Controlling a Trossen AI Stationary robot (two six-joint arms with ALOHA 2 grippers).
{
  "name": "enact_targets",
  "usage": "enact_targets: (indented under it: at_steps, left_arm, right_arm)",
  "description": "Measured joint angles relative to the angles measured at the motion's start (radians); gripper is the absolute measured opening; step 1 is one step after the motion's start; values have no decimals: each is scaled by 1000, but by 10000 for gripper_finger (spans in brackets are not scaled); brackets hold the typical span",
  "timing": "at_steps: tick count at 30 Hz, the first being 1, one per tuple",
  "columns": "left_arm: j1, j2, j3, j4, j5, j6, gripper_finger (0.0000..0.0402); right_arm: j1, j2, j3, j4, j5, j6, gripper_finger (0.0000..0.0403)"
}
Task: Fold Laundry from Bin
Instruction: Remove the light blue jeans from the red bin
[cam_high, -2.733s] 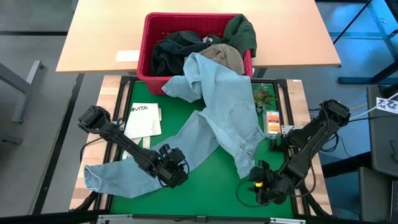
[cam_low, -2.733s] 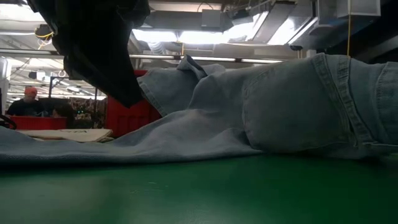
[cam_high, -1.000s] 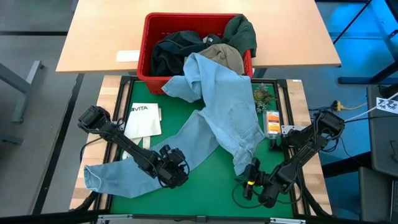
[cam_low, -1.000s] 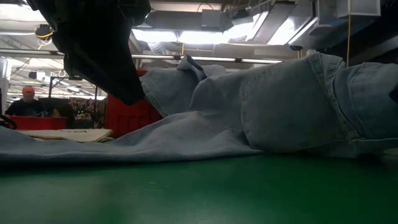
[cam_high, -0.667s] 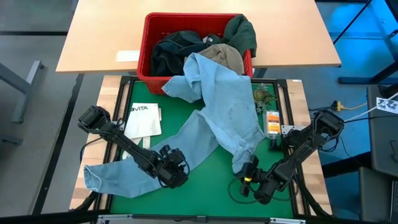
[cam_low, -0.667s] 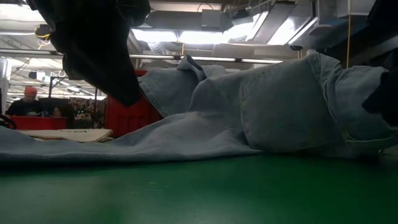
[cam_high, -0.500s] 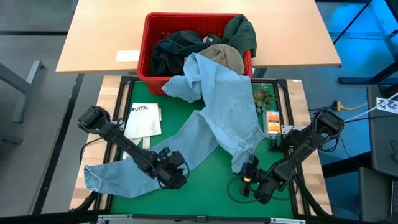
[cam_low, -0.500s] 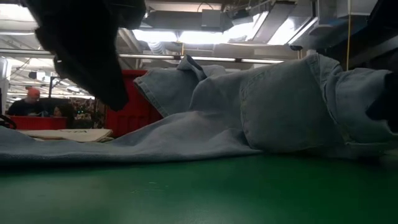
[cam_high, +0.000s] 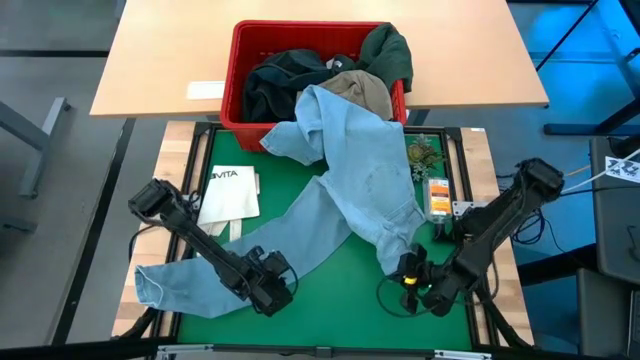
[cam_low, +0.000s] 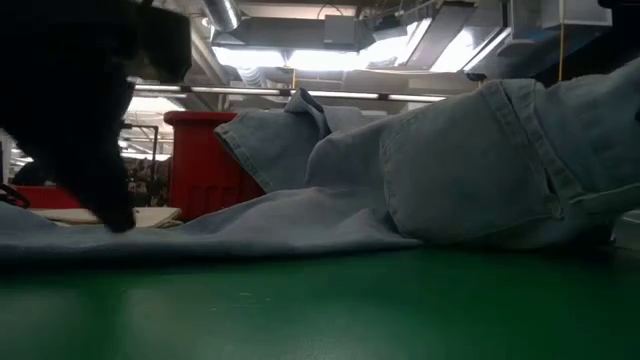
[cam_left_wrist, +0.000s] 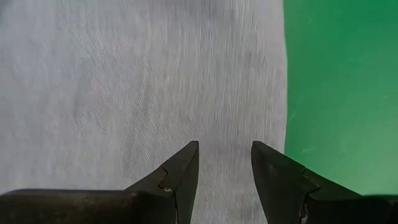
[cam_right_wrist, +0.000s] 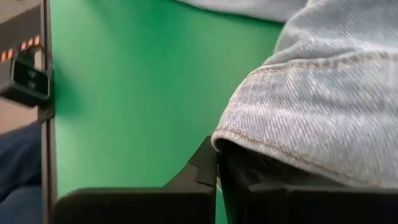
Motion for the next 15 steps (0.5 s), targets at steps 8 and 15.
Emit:
enact_targets:
  at_steps: [8,15]
  left_arm:
    - [-11,28,4,-62,132,-14,141]
    - [-11,28,3,-88,228,20,141]
  right_arm:
    - [0,-135,0,-207,-131,32,3]
    - [0,-207,0,-282,-205,40,3]
